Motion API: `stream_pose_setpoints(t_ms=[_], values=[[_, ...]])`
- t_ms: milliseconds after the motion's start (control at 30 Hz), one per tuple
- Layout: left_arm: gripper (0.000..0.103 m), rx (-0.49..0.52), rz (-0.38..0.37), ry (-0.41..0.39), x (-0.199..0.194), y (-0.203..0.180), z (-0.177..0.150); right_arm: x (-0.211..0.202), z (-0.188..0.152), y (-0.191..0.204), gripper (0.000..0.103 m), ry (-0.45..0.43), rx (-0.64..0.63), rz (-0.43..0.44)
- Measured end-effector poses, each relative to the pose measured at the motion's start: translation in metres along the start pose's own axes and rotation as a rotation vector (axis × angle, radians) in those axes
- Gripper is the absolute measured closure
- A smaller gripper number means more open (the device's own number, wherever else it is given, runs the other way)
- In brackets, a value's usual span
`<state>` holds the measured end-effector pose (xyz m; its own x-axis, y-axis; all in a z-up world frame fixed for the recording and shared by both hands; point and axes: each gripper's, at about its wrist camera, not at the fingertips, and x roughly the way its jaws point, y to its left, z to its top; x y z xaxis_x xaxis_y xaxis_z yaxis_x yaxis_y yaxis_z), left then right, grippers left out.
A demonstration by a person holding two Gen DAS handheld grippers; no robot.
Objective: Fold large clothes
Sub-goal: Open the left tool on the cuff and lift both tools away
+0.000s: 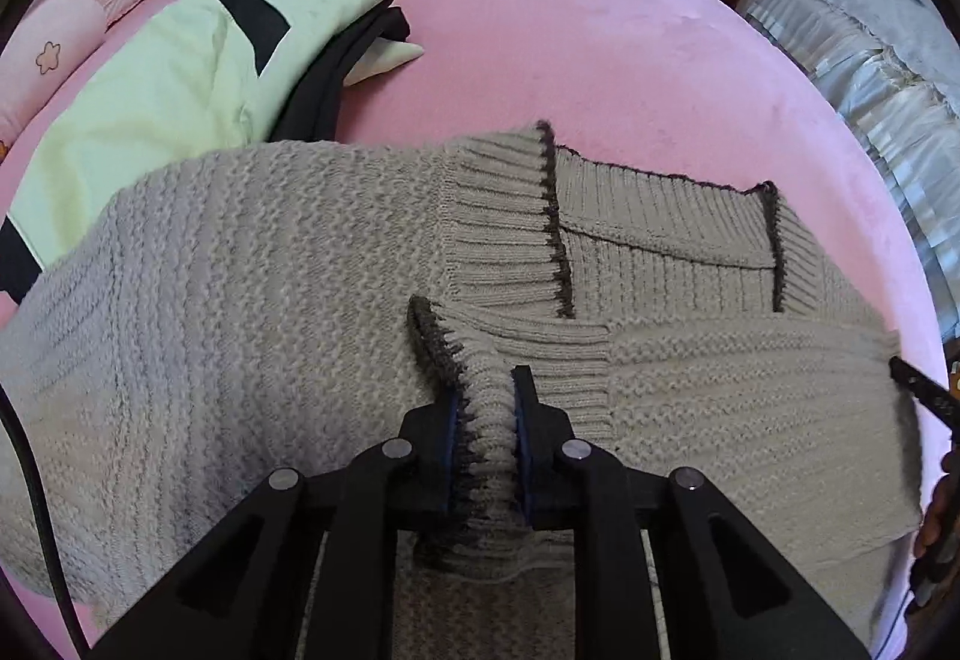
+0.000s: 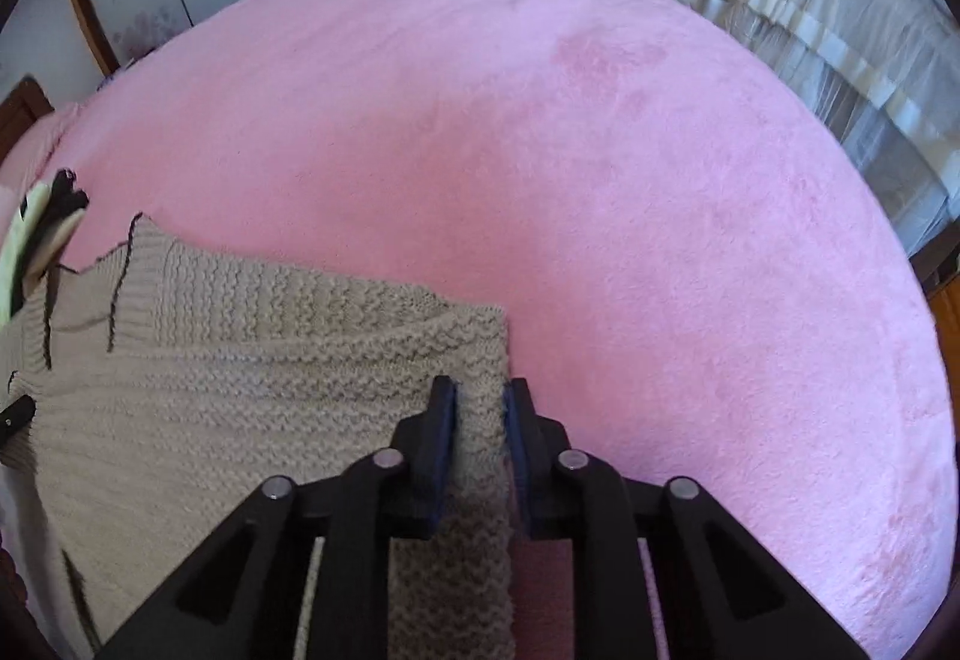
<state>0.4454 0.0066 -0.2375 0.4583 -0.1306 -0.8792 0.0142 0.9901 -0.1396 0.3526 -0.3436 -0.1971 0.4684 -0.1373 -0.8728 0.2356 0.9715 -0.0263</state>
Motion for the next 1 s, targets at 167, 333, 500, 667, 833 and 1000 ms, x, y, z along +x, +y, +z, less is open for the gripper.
stream_pose_setpoints(t_ms=[167,333,500,667,833,1000], values=[[0.063,0.001,0.027,-0.046,-0.041,0.001,0.005,-0.053,-0.008,0.002,0.069,-0.083,-0.026,0.012],[0.052,0.024,0.017,-0.131,-0.090,-0.018,0.006,-0.098,-0.032,0.036,0.070,-0.140,-0.067,0.140],[0.052,0.003,-0.059,-0.109,-0.093,-0.051,-0.008,-0.100,-0.057,0.109,0.070,-0.101,-0.117,0.290],[0.052,-0.011,-0.012,-0.032,-0.056,-0.063,-0.034,-0.066,-0.085,0.149,0.069,-0.003,-0.139,0.329],[0.052,0.012,0.008,0.003,-0.023,-0.048,-0.046,-0.053,-0.091,0.100,0.077,-0.020,-0.127,0.229],[0.052,0.043,0.004,0.004,-0.026,-0.047,-0.047,-0.062,-0.097,0.019,0.087,-0.059,-0.065,0.098]])
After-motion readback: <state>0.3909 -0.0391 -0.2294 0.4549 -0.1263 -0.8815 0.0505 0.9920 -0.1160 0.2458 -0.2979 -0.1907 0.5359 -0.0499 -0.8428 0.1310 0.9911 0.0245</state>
